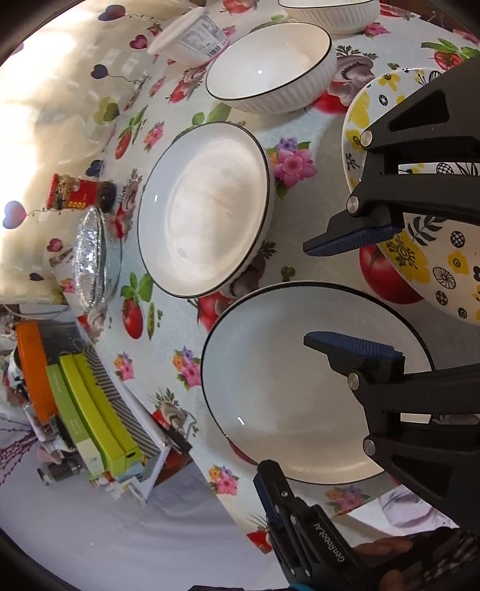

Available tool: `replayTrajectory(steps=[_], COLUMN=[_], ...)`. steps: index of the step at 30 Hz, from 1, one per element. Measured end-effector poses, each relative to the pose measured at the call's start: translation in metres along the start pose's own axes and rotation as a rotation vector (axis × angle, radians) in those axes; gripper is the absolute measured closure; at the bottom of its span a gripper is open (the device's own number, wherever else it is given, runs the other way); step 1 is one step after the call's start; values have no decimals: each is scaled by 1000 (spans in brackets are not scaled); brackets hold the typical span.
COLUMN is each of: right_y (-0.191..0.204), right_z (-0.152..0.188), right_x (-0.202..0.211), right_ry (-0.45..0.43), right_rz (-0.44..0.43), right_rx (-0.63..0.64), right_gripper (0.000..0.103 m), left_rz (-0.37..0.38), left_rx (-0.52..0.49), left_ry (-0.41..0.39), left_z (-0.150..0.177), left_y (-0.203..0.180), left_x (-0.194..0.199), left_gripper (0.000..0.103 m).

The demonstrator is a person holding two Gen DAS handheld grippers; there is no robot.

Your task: Organize plates and bowls

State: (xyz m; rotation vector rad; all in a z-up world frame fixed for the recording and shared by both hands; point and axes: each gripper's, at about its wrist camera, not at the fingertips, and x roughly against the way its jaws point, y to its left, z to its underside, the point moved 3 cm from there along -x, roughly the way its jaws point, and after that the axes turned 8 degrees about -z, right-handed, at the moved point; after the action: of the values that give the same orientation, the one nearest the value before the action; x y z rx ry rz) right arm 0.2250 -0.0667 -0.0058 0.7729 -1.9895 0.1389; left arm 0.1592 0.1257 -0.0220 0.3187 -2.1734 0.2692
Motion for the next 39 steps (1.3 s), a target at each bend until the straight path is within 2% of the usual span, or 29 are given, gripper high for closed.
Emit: replayTrajectory(steps=[9,17,27,35,39], right_y=[-12,-45,-98,-133,-144], right_z=[-13,-38,-72,-98,-107], right_x=[19,37,25,3,-13], right_ry=[-67,-135,-128,-92,-61], right_rz=[-16,13,99,109,116], right_rx=[-18,-76,-103,-139,-136], right_gripper=[61,61,61,61,61], left_rz=[17,100,140,156,136], left_rx=[4,-34,-91,-97,-111], left_ry=[-26,-31,13,56,76], left_z=[-15,-45,-75,-95,-101], left_y=[-1,-27,-66,-87,-95], left_x=[5,2,-25,-46,-56], left_gripper=[80,80,80,80,80])
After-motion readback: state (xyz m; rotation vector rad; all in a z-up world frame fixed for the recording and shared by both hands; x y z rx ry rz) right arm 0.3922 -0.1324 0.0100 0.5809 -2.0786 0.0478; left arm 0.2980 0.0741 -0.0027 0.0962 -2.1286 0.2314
